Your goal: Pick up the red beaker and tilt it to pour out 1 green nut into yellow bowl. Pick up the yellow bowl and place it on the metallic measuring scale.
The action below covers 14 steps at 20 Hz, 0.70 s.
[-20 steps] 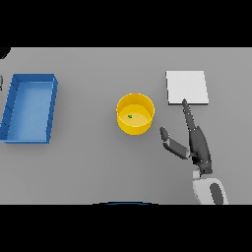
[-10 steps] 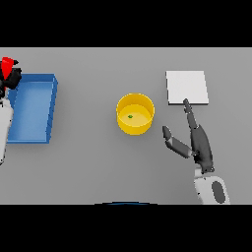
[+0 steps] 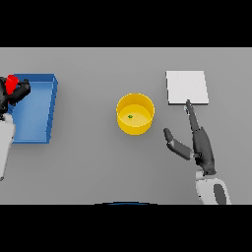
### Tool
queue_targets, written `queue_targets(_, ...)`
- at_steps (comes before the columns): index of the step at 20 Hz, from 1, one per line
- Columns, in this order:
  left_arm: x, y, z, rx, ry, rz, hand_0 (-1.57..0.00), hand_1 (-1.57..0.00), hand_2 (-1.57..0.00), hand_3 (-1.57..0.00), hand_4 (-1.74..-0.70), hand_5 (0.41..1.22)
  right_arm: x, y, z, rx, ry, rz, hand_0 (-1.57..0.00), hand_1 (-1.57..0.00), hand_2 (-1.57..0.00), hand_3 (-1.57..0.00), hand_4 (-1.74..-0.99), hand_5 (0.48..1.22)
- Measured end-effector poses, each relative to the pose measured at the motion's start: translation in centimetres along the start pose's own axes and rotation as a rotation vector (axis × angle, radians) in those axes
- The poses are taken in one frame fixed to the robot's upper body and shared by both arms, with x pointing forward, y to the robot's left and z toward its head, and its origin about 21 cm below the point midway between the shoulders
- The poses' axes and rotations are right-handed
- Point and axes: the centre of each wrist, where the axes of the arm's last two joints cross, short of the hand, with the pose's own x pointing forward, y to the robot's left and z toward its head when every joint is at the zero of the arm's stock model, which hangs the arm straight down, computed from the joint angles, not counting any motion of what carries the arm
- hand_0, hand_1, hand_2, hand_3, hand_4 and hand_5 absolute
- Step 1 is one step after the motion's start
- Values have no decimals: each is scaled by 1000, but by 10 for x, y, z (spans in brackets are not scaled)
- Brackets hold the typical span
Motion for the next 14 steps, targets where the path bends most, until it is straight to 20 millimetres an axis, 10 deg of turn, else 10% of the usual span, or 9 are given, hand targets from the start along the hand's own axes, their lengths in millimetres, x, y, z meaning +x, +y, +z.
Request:
queue_targets(6, -3, -1, 7, -68, -15, -57, -494, -407, -417, -393, -857, 657, -3, 3, 2, 8, 11, -7, 1, 1, 1, 1, -1009, 639)
queue_targets(14, -11, -8, -1, -81, -52, -98, -82, -67, -69, -65, -773, 655, 3, 2, -8, 29, 37, 52, 1, 1, 1, 1, -1014, 666)
